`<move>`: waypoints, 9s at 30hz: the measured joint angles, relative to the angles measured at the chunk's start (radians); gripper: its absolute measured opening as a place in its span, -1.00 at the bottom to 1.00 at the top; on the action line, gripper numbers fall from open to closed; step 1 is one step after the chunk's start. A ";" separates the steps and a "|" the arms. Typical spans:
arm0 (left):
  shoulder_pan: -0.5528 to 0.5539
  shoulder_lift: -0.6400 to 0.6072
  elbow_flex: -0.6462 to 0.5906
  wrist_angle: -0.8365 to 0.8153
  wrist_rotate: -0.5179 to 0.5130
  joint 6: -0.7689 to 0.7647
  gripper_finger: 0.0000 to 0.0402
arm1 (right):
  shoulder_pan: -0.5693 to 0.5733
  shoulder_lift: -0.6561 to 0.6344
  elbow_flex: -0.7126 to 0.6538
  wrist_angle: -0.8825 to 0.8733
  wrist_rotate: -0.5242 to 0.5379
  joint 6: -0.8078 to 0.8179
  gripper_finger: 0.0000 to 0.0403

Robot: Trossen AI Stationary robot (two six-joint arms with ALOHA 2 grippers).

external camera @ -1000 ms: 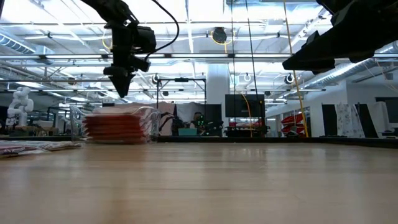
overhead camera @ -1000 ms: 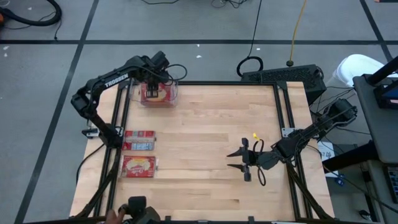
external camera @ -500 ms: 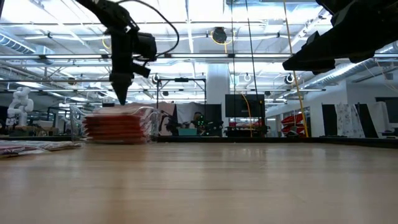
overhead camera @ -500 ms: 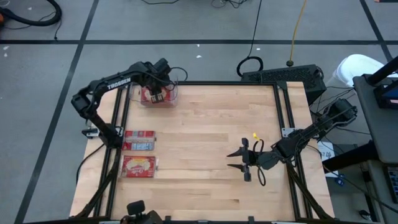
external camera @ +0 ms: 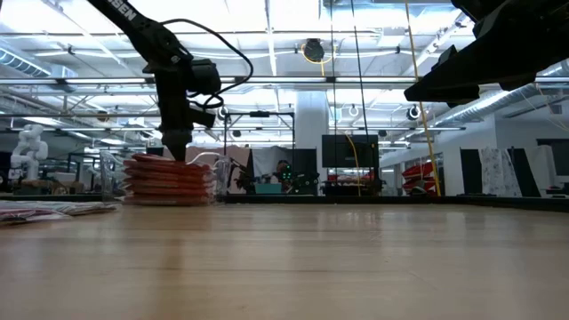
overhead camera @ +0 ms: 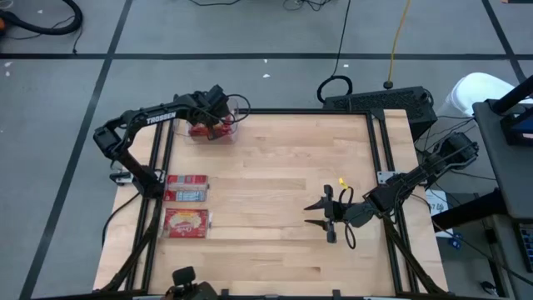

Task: Sort popcorn bags into baskets
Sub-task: Put the red popcorn bag into the transparent bin

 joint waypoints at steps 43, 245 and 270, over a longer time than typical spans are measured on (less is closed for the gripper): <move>-0.716 -0.307 -0.273 -0.301 0.202 -0.896 -0.61 | 0.000 0.066 0.000 0.014 0.002 0.092 -0.16; -0.849 0.226 0.415 0.083 0.244 -0.441 -0.64 | -0.368 0.294 0.710 -1.121 -0.357 0.030 -0.92; -0.888 -0.012 0.414 -0.277 0.146 -0.468 -0.84 | -0.269 0.288 0.710 -1.127 0.037 0.021 -0.08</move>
